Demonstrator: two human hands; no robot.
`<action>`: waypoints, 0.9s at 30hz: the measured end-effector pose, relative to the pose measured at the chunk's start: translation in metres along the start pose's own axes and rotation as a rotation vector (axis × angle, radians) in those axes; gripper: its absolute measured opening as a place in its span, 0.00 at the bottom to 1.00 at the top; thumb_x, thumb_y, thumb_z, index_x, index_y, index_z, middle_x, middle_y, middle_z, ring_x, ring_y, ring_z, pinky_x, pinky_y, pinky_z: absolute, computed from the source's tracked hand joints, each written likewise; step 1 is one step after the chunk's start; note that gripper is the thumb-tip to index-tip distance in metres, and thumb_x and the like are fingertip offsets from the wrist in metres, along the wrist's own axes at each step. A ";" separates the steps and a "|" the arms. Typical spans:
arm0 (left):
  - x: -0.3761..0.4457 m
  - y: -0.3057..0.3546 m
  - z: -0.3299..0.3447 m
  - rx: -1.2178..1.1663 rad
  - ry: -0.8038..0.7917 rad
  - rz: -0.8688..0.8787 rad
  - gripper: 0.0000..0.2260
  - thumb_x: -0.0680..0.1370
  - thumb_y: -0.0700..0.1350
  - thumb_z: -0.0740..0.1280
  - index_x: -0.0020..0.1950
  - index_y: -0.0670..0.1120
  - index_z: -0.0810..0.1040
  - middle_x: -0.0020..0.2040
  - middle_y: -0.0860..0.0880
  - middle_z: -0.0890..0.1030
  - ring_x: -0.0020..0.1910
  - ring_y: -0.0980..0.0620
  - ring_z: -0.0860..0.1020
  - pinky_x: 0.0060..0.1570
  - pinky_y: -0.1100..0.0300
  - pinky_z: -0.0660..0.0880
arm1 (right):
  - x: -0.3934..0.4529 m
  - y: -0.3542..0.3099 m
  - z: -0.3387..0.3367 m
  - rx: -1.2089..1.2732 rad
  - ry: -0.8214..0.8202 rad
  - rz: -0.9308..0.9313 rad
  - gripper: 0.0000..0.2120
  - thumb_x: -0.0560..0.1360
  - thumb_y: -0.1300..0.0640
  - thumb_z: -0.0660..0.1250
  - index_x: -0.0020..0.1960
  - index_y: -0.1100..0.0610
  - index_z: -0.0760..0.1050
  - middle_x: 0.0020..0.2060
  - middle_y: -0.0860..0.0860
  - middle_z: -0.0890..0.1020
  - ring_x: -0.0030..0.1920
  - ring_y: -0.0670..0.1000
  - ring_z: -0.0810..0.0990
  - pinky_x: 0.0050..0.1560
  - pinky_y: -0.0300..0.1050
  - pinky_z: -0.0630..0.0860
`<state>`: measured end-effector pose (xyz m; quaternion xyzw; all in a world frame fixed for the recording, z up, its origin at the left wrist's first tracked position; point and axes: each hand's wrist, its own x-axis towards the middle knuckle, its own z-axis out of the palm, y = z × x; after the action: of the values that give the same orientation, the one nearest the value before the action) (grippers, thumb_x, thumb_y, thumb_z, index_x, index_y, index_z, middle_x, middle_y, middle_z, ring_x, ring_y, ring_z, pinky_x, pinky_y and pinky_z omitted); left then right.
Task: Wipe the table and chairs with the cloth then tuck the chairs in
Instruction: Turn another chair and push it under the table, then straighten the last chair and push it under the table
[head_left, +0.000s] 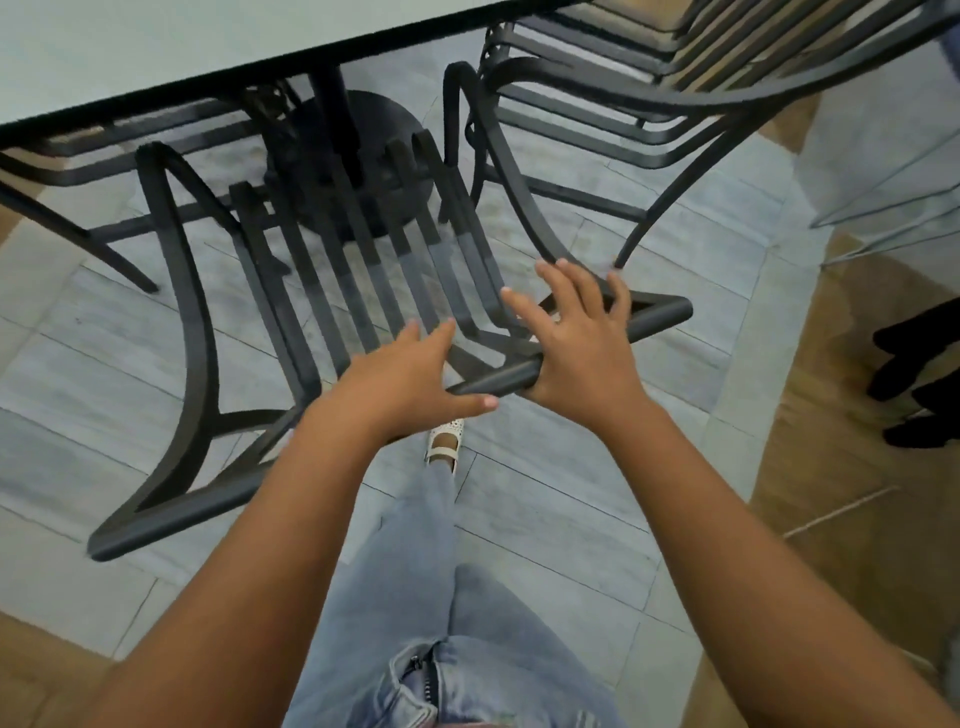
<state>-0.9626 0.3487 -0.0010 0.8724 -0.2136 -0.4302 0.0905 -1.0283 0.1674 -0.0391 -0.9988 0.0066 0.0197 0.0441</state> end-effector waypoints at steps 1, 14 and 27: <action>0.008 0.014 -0.003 0.009 -0.006 0.029 0.43 0.70 0.70 0.60 0.77 0.55 0.43 0.78 0.46 0.45 0.74 0.42 0.58 0.69 0.41 0.60 | -0.002 -0.001 0.002 0.034 0.034 0.047 0.43 0.60 0.40 0.76 0.70 0.49 0.66 0.72 0.58 0.63 0.73 0.58 0.56 0.68 0.63 0.48; 0.097 0.133 -0.044 0.268 -0.290 0.212 0.51 0.66 0.71 0.63 0.76 0.55 0.35 0.75 0.45 0.33 0.75 0.42 0.54 0.70 0.41 0.58 | -0.037 0.055 0.012 0.442 0.130 0.656 0.51 0.69 0.42 0.70 0.74 0.40 0.33 0.75 0.53 0.35 0.75 0.56 0.40 0.71 0.54 0.44; 0.195 0.307 -0.050 0.328 -0.191 0.227 0.33 0.77 0.65 0.56 0.76 0.50 0.53 0.74 0.46 0.63 0.70 0.45 0.65 0.64 0.49 0.66 | -0.060 0.275 0.003 0.575 -0.432 0.976 0.31 0.78 0.49 0.61 0.76 0.48 0.51 0.77 0.55 0.47 0.75 0.57 0.51 0.71 0.53 0.52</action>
<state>-0.9087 -0.0144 -0.0044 0.8010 -0.3853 -0.4575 -0.0253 -1.0923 -0.1056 -0.0641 -0.8020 0.4598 0.2372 0.2985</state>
